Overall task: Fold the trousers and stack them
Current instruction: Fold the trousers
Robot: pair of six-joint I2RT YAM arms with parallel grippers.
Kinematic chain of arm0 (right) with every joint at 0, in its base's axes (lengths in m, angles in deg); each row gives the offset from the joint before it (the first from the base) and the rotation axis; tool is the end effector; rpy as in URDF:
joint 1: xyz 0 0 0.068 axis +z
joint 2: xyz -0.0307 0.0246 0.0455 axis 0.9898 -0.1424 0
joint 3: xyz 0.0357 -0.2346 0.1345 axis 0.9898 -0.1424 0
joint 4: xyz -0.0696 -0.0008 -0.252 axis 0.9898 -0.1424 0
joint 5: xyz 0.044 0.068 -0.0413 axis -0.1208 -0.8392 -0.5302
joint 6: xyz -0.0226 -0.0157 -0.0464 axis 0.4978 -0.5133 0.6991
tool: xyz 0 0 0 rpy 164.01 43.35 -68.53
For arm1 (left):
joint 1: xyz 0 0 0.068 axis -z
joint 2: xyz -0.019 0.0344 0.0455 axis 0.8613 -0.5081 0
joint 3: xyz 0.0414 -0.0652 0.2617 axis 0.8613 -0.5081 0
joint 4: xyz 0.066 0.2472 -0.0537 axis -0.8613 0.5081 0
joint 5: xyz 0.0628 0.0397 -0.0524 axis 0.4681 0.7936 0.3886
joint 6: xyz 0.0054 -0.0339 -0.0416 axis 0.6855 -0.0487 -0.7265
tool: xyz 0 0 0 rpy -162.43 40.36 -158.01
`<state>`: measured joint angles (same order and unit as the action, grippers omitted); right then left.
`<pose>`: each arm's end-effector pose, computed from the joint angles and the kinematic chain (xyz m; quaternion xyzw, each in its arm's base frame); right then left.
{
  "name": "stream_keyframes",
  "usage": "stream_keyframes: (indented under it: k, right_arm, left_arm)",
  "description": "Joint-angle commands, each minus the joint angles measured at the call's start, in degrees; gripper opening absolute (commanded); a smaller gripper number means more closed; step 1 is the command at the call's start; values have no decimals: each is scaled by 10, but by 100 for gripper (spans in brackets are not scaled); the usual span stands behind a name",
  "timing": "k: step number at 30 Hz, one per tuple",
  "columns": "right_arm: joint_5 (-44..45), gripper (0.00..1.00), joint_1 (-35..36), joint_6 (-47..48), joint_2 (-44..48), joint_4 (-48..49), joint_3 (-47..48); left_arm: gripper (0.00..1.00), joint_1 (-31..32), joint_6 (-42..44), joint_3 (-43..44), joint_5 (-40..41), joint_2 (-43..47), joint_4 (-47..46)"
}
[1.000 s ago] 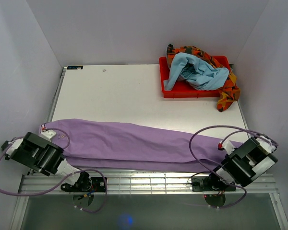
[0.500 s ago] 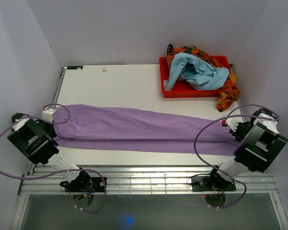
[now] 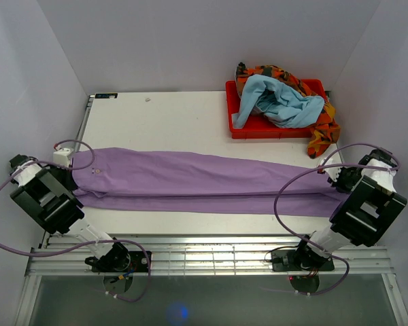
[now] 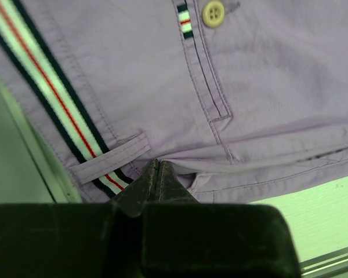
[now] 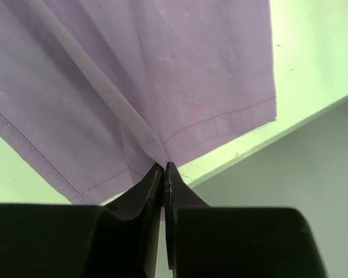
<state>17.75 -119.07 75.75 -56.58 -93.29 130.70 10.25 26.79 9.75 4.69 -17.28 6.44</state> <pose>0.2216 -0.1557 0.1924 -0.5374 0.8234 -0.0529 0.1741 0.2223 0.2276 0.1858 0.1351 0.9459 -0.0980 0.2782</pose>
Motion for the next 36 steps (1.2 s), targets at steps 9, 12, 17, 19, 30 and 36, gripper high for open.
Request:
stream_keyframes:
  k: [9, 12, 17, 19, 30, 36]
  right_arm:
    - [-24, 8, -72, 97, 49, -37, 63]
    - [-18, 8, -84, 113, 56, -26, 26]
    - [-6, 8, -88, 132, 73, 28, -56]
    - [3, 8, -85, 143, 83, 59, -99]
    - [-34, 95, -91, 109, 97, -54, 25]
    - [-90, 95, -92, 121, 113, -206, 129]
  left_arm:
    - [0, -30, 3, 110, -72, 47, 31]
    - [0, -42, 43, 69, -58, 50, 35]
    - [0, -68, 90, 15, -11, 38, -8]
    - [0, -69, 108, 3, 14, 20, -24]
    - [81, -82, 238, 65, -96, 71, 197]
    - [86, -82, 274, 111, -151, 130, 283]
